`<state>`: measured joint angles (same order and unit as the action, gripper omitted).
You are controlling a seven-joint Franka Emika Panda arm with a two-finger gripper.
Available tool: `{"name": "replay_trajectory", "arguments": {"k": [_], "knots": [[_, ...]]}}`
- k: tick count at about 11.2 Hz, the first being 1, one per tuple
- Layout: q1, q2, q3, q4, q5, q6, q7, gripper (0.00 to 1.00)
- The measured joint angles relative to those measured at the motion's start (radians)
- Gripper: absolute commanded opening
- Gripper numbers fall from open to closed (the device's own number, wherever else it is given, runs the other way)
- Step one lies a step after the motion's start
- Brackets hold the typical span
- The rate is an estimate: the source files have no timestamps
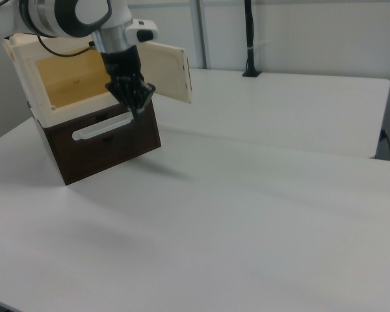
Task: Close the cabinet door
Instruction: 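Lower the gripper to the outer edge of the open door near the orange handle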
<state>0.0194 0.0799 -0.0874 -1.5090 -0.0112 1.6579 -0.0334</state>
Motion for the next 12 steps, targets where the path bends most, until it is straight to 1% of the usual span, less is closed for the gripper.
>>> {"name": "replay_trajectory", "arguments": {"k": [2, 3, 5, 8, 12], "knots": [[0.000, 0.015, 0.000, 0.045, 0.001, 0.139, 0.013, 0.00], [-0.001, 0.022, 0.000, 0.059, 0.001, 0.223, 0.041, 0.00], [-0.006, 0.047, 0.000, 0.062, 0.001, 0.364, 0.069, 0.00], [-0.027, 0.148, -0.002, 0.064, 0.001, 0.612, 0.082, 0.00], [-0.054, 0.214, -0.003, 0.066, 0.002, 0.800, 0.082, 0.00]]}}
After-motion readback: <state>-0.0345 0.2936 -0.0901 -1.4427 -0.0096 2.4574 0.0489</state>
